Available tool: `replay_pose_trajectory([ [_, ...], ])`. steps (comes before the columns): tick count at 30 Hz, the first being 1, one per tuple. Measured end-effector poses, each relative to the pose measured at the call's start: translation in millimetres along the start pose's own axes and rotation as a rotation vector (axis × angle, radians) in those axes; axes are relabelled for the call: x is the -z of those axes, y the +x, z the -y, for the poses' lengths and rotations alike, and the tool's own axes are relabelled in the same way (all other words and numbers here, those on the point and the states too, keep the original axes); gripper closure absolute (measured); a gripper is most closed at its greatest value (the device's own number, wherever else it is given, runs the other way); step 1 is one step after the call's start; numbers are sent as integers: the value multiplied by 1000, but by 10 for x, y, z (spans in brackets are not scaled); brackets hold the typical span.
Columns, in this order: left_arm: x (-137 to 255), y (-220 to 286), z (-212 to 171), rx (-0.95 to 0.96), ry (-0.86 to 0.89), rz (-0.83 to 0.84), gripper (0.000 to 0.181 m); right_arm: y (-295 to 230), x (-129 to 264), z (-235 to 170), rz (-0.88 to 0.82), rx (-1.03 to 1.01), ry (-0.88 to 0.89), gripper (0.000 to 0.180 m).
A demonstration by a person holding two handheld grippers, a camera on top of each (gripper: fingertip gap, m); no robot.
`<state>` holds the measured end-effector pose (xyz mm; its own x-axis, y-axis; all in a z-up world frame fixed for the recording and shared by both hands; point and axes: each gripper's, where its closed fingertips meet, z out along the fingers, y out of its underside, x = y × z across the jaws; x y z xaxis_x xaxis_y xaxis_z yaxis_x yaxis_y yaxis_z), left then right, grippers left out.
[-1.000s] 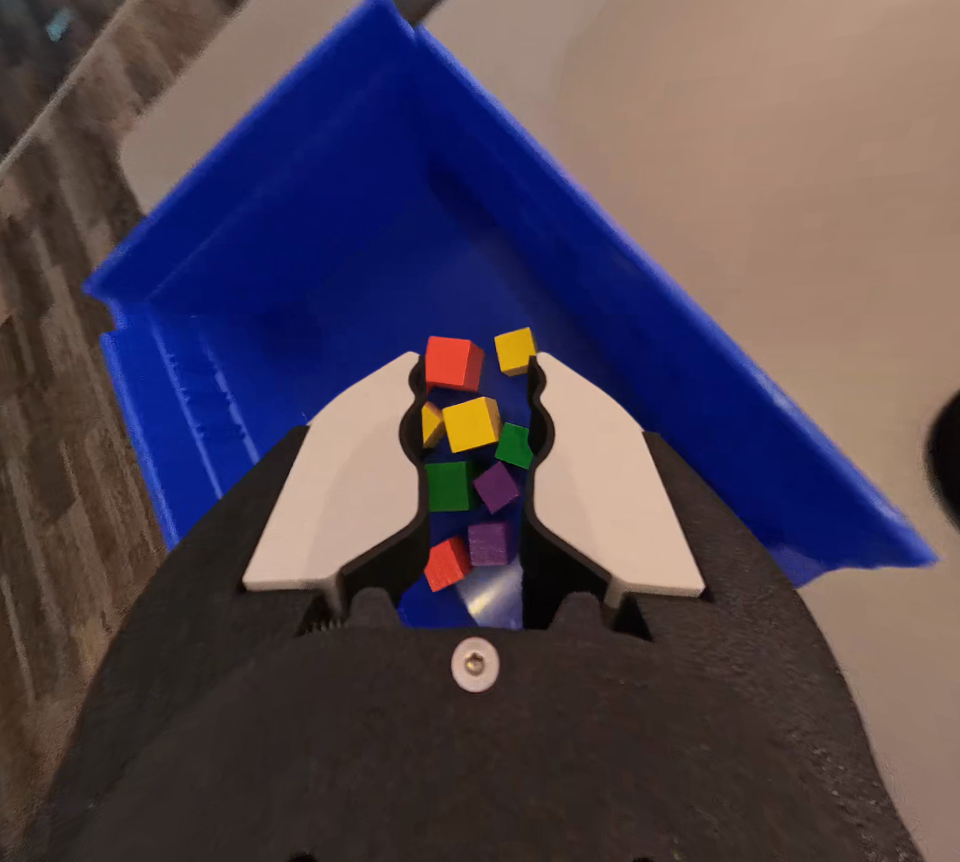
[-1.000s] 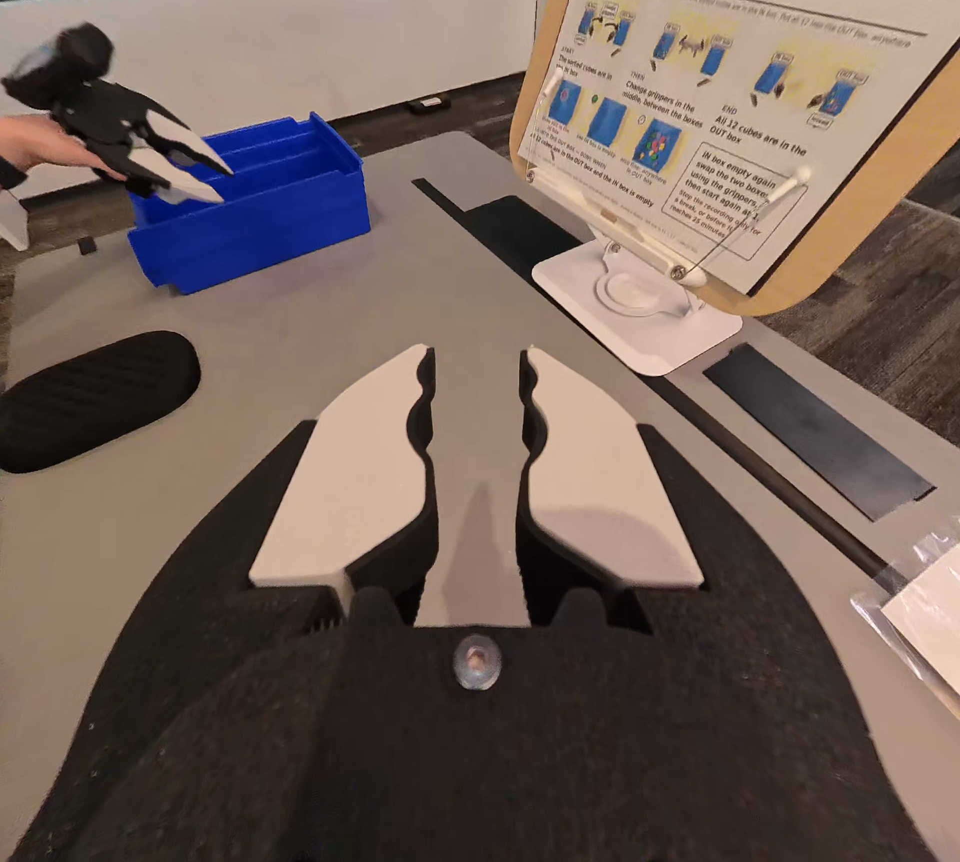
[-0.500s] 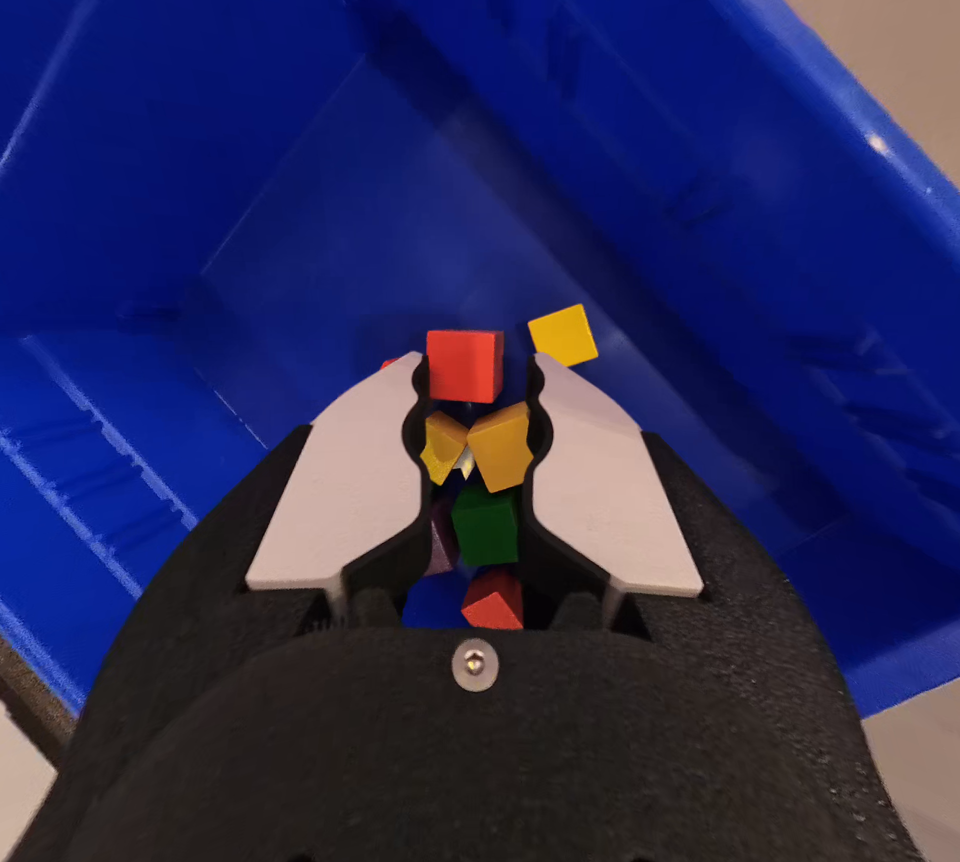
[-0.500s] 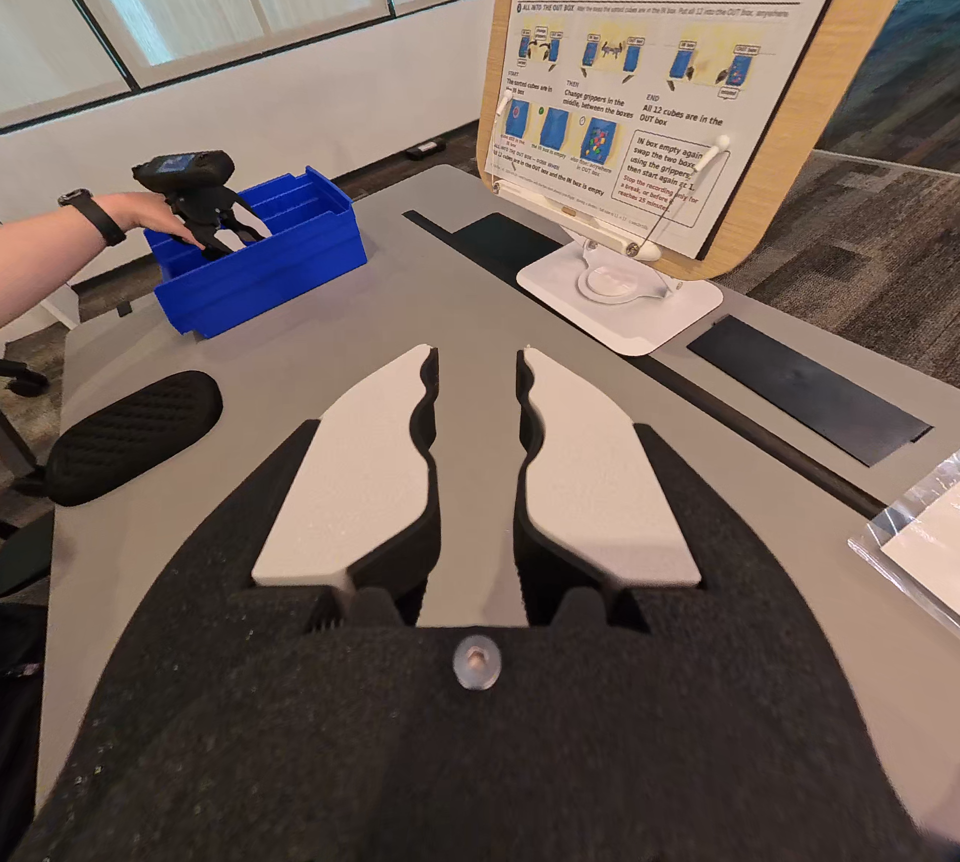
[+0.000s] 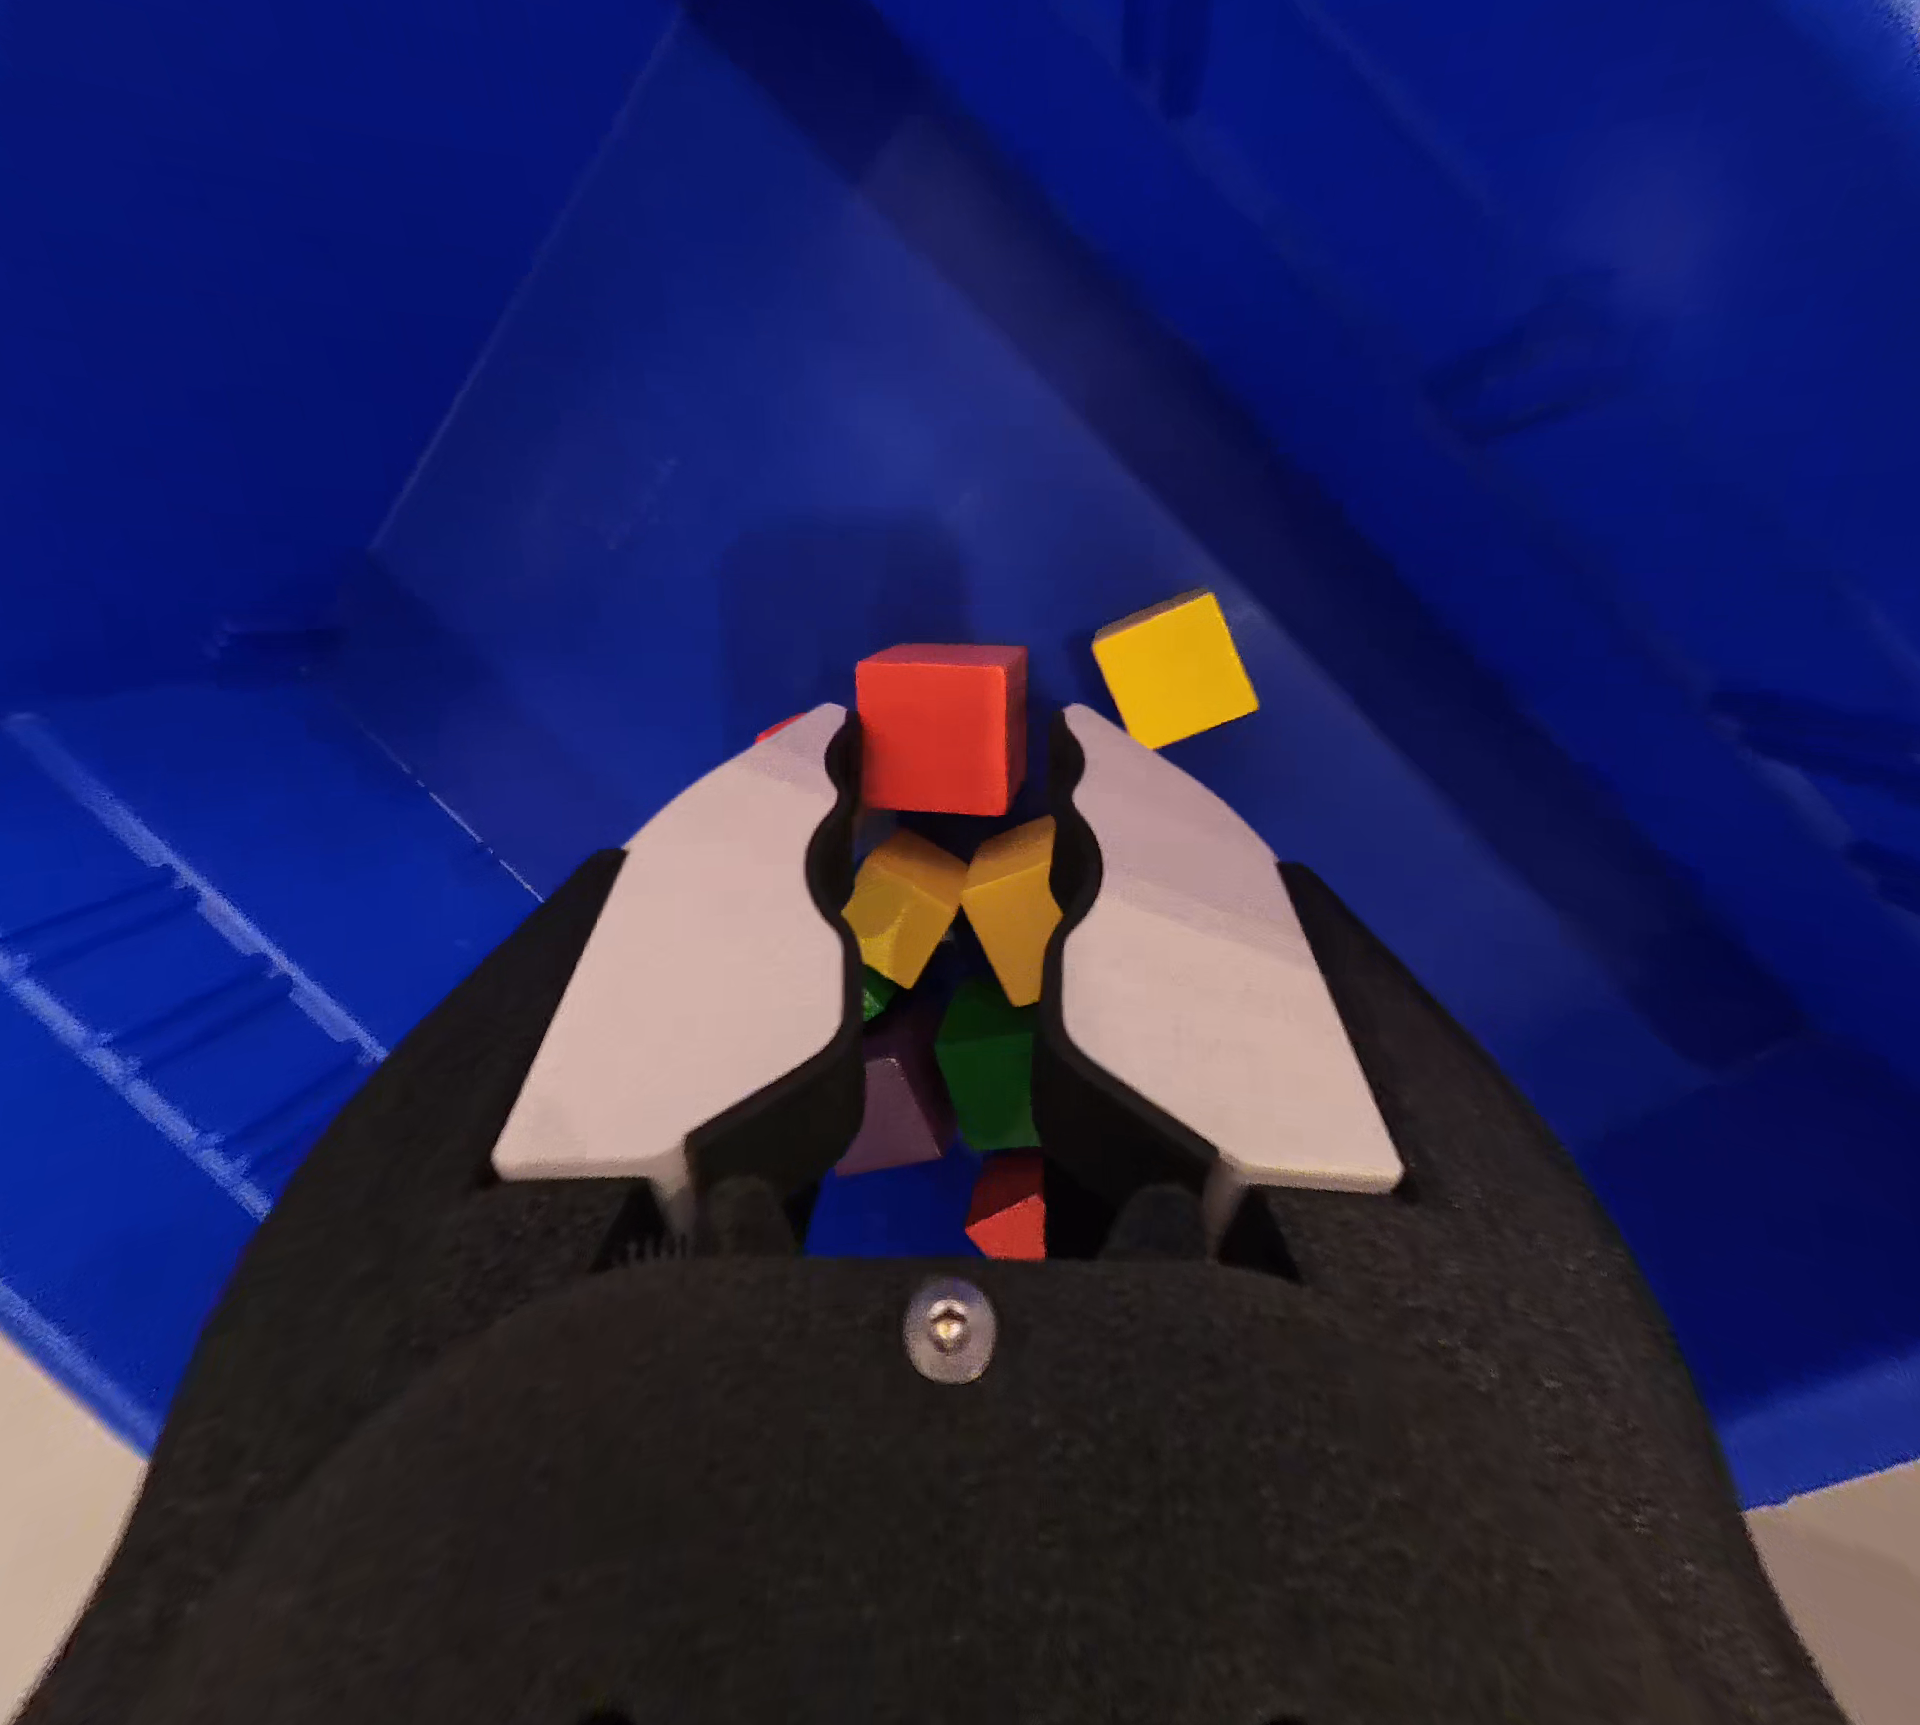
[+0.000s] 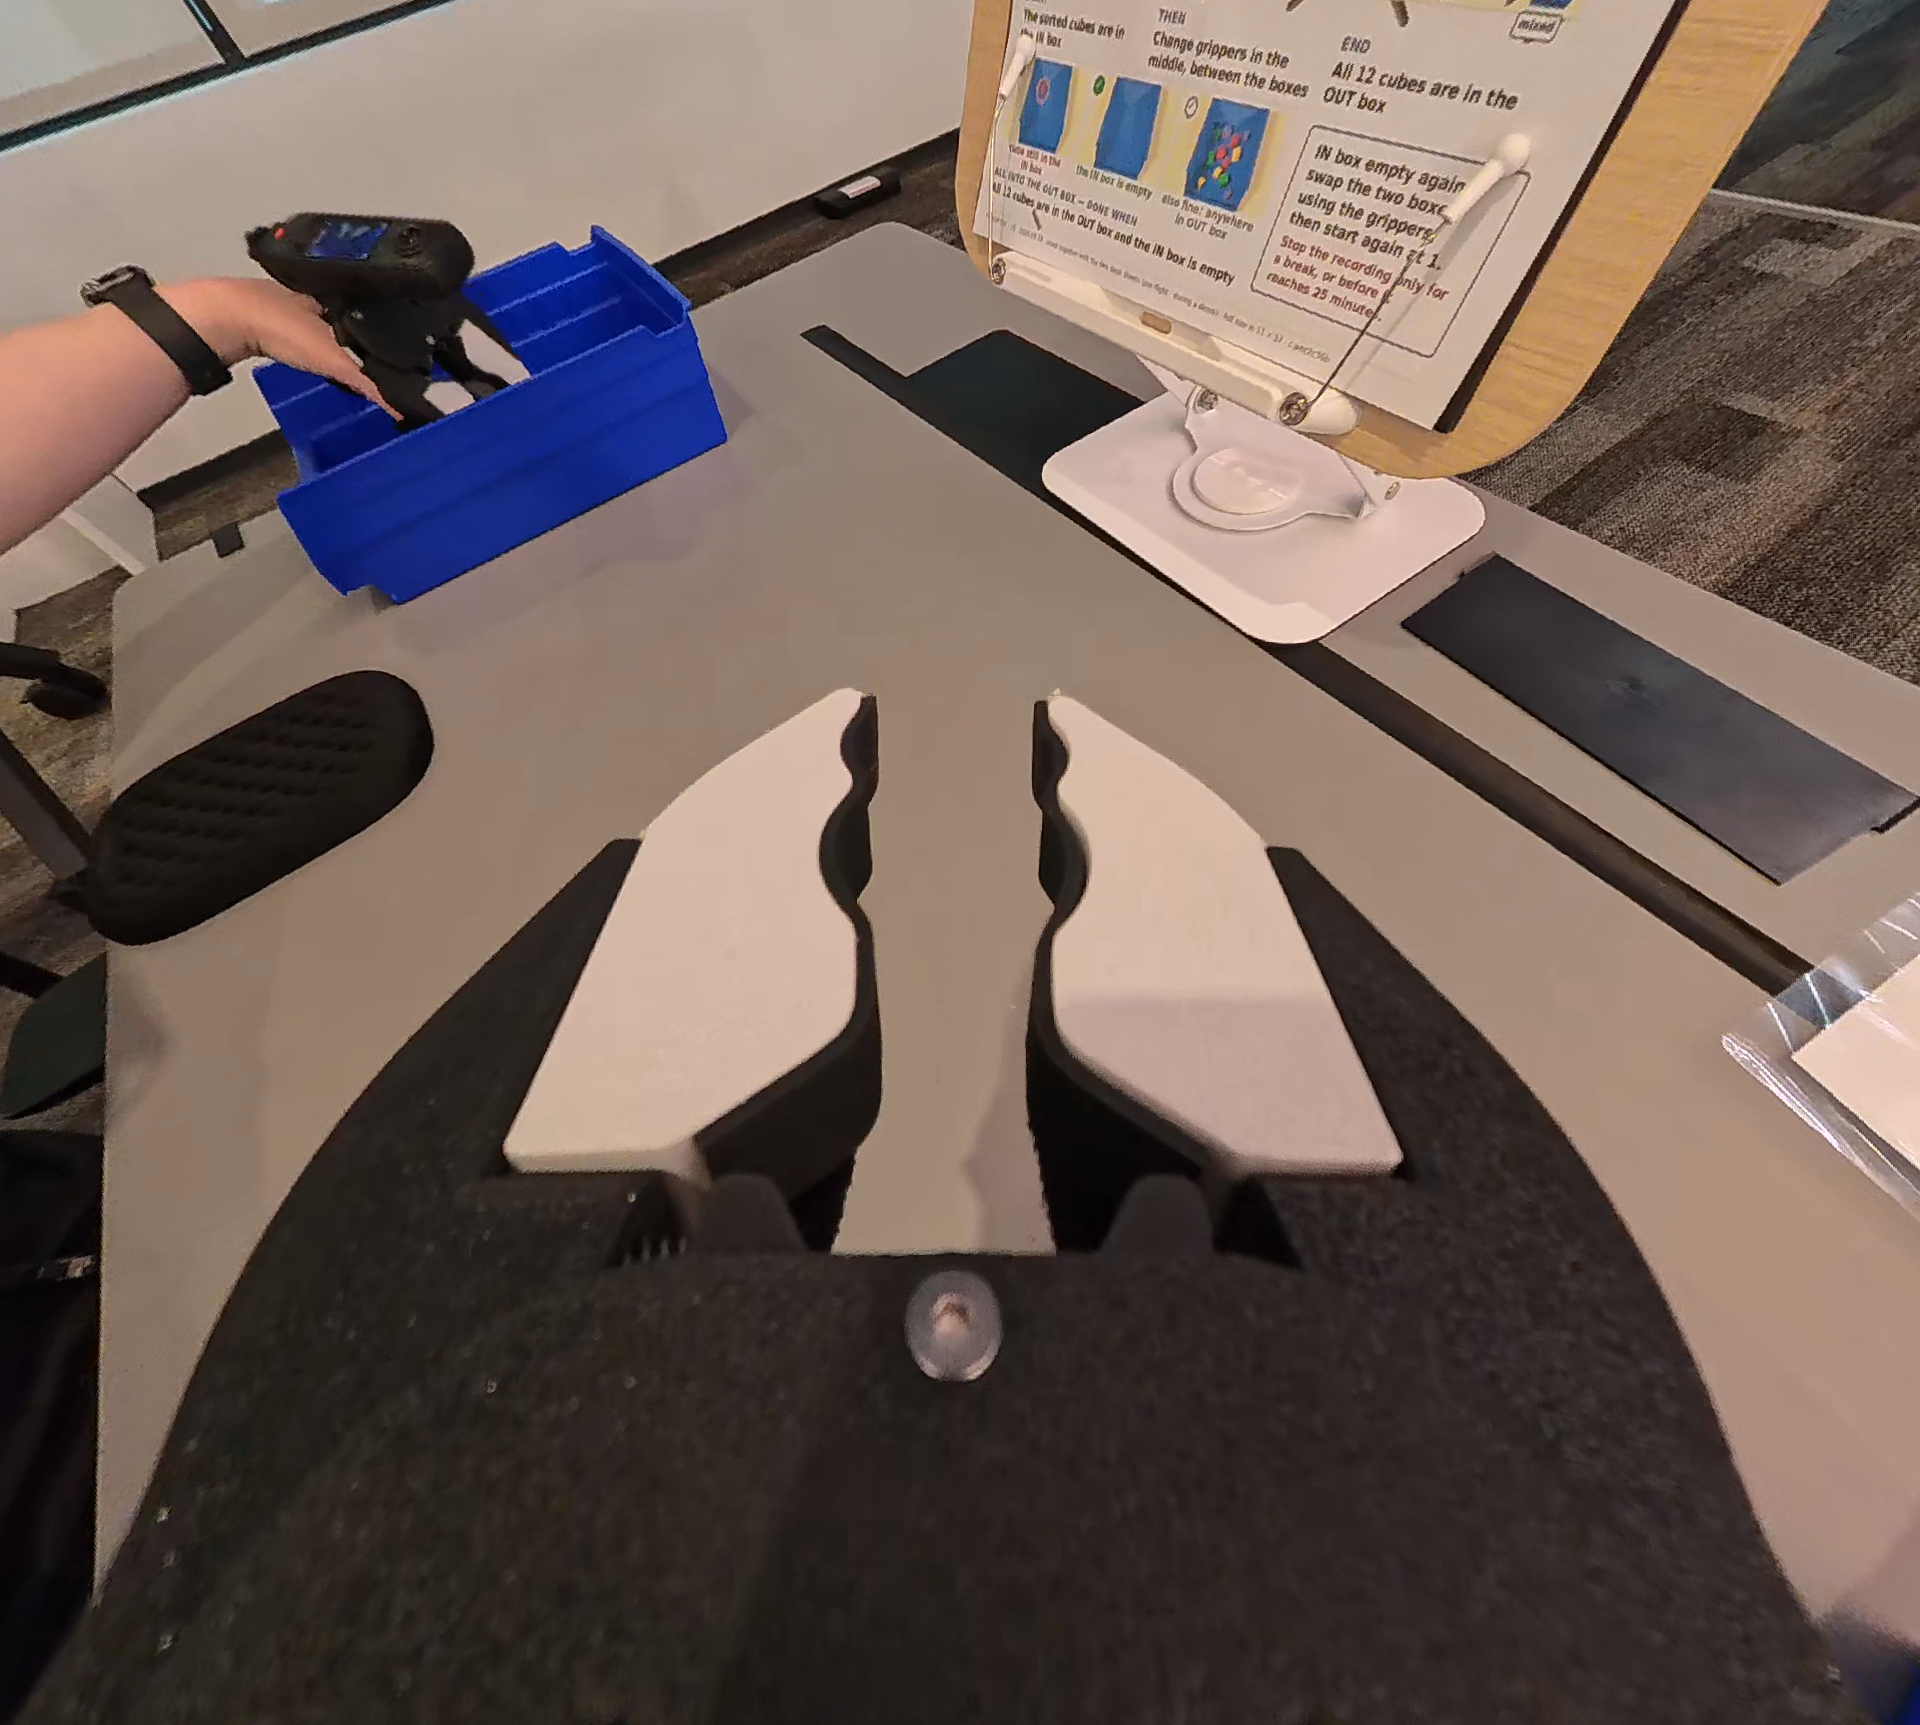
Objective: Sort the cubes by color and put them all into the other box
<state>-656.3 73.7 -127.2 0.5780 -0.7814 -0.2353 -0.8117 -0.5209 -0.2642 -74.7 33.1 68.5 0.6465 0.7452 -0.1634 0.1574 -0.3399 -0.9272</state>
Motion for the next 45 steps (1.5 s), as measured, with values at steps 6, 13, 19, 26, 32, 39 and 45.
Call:
replay_pose_trajectory([
  [6,-13,-19,25,18,11,15,152,-2,-37,-48,4,4,-29,153],
  [13,797,-287,586,44,353,248,152,-3,-70,-52,3,5,-36,154],
  [19,1980,206,1644,44,885,323,152,-171,-213,73,26,56,-4,154],
  [26,2569,1186,2605,-93,1183,121,152,-797,-436,313,189,203,94,153],
  [32,2697,1741,2867,-71,1393,-205,153,-1417,-555,534,385,244,264,148],
  [39,2563,2331,3047,-369,1466,-219,153,-1873,-843,457,699,-234,161,124],
  [45,2454,2611,3167,-484,1465,-218,153,-1931,-828,526,859,-470,183,124],
])
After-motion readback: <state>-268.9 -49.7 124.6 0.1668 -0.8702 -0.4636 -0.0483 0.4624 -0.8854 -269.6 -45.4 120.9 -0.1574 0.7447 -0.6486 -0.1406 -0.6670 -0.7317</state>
